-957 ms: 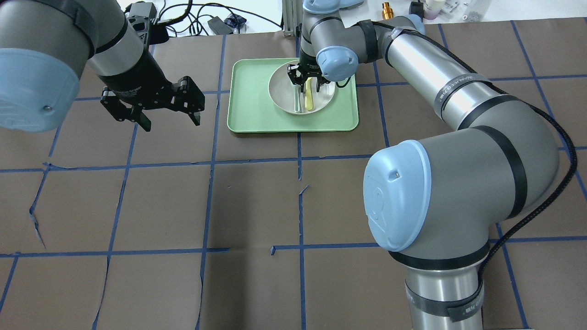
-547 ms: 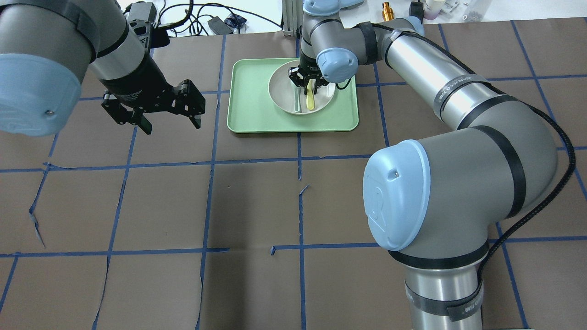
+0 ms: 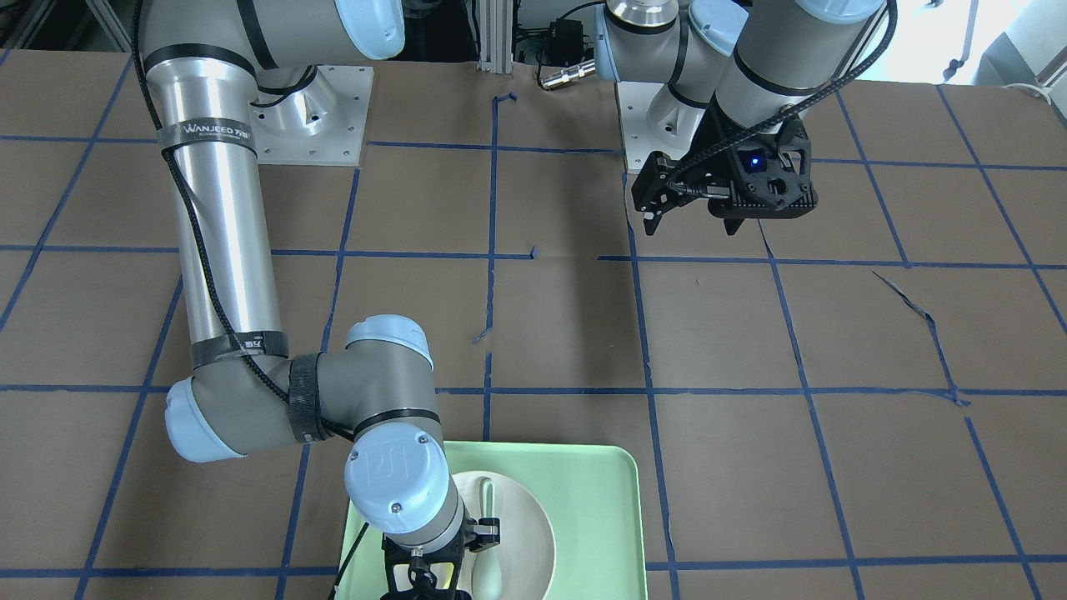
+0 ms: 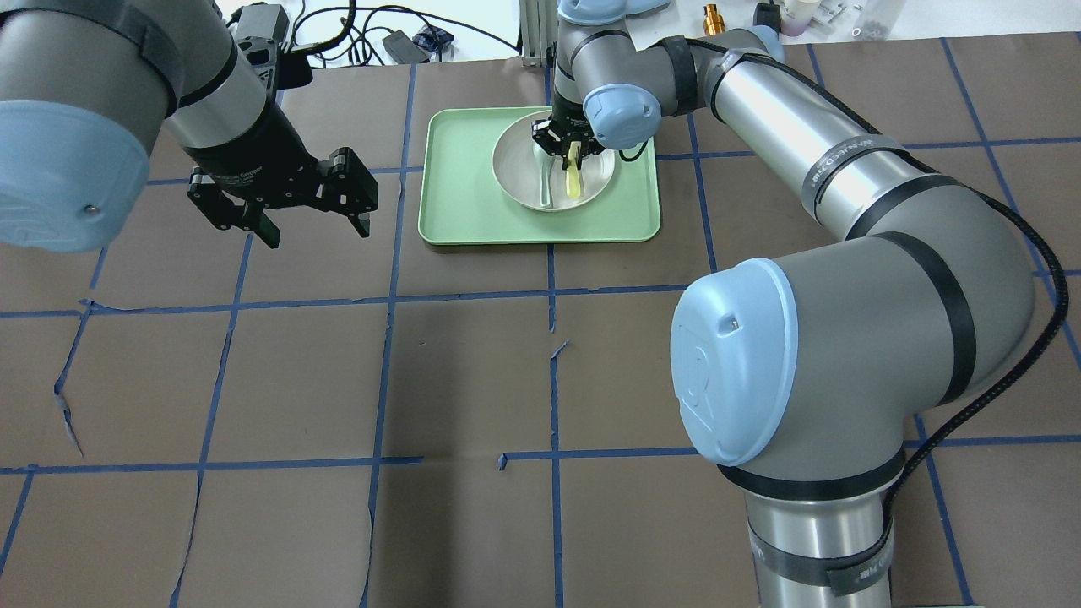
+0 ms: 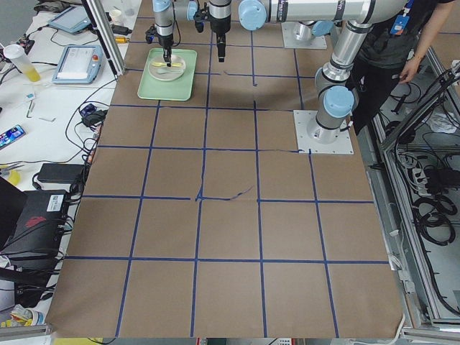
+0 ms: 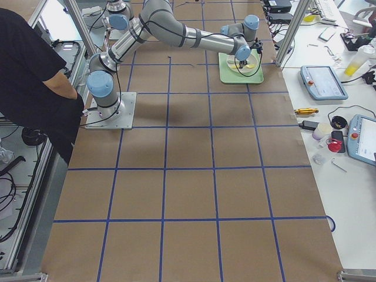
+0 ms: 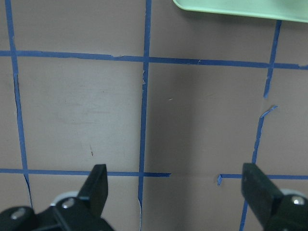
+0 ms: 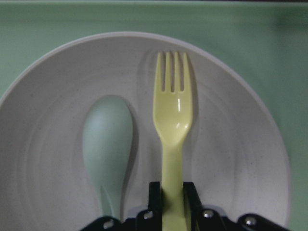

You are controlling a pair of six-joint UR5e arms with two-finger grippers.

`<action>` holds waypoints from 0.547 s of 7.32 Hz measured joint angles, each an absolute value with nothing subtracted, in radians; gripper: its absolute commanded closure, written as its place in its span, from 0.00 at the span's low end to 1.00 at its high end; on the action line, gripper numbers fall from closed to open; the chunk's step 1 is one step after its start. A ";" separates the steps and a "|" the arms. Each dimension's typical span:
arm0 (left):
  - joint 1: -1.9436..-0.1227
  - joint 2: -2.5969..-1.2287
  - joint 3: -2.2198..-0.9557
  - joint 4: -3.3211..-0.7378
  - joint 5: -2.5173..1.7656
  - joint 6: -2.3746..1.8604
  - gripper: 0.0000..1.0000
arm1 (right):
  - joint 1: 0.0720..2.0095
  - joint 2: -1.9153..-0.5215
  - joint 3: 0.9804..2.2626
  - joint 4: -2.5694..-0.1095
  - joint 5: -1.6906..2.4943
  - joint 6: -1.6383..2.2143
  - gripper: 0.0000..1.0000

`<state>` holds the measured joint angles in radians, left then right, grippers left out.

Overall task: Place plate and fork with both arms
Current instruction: 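Close the right gripper on the yellow fork handle and lift, then carry the fork beside the plate on the tray and release it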

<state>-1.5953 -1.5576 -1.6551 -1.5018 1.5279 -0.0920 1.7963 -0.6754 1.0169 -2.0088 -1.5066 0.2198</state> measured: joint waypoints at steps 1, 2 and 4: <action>-1.595 -1.557 -1.655 -1.502 1.528 -0.092 0.00 | 1.796 -0.708 1.023 -2.002 -1.507 0.231 0.97; -1.595 -1.557 -1.655 -1.502 1.528 -0.092 0.00 | 1.795 -0.752 1.040 -1.978 -1.510 0.235 0.97; -1.595 -1.556 -1.655 -1.502 1.528 -0.091 0.00 | 1.769 -0.823 1.111 -1.933 -1.540 0.225 1.00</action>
<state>-1.5953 -1.5556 -1.6552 -1.5018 1.5285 -0.0911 1.7694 -0.8228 1.1108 -1.9331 -1.5396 0.2245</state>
